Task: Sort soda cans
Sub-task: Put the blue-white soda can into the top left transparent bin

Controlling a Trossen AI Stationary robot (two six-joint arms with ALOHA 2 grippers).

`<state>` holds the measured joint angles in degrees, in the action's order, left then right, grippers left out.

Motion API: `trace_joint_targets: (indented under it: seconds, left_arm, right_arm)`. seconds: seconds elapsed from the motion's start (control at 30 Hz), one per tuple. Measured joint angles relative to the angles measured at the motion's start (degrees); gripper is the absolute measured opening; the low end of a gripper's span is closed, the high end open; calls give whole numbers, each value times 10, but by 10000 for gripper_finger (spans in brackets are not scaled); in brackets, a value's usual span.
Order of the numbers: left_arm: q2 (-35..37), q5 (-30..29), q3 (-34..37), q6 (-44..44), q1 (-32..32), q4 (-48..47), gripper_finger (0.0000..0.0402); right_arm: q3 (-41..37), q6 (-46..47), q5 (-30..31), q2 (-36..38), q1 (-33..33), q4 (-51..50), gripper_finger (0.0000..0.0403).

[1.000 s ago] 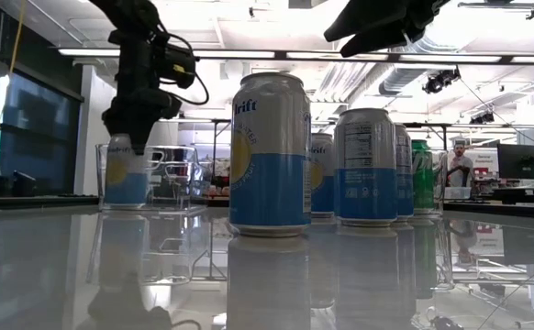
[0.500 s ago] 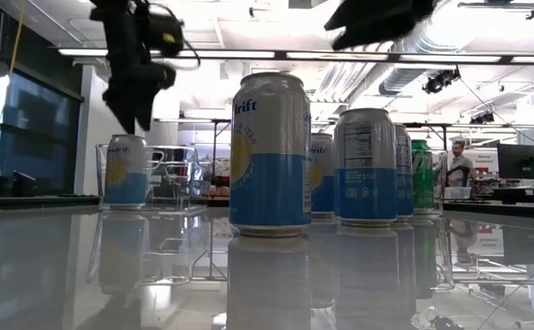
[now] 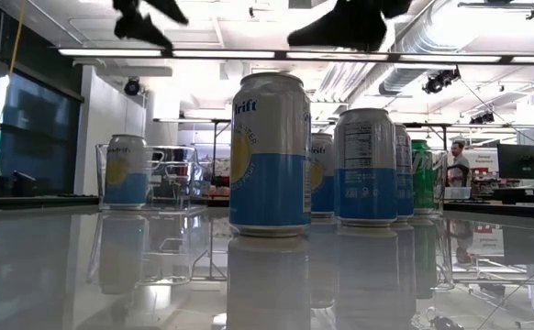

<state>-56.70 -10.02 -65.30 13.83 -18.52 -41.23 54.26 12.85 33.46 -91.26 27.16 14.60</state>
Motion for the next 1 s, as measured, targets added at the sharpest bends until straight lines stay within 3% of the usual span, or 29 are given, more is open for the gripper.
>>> trace_joint_targets:
  seconds: [0.13, 0.4, 0.57, 0.7, 1.0]
  left_arm:
    - [12, -97, 0, 23, 87, 7, 356]
    - [3, -233, 0, 78, 211, -26, 356]
    - [-13, -308, 0, 132, 273, -54, 355]
    - [-25, -339, 0, 146, 305, -74, 355]
    - [-42, -374, 0, 152, 330, -88, 355]
  right_arm:
    - [24, 36, 11, -30, 4, 0, 357]
    - [138, 41, 39, -99, 14, -86, 357]
    - [189, 213, 88, -122, 15, -181, 357]
    - [229, 258, 137, -126, 31, -260, 357]
    - [238, 247, 161, -160, 35, -305, 357]
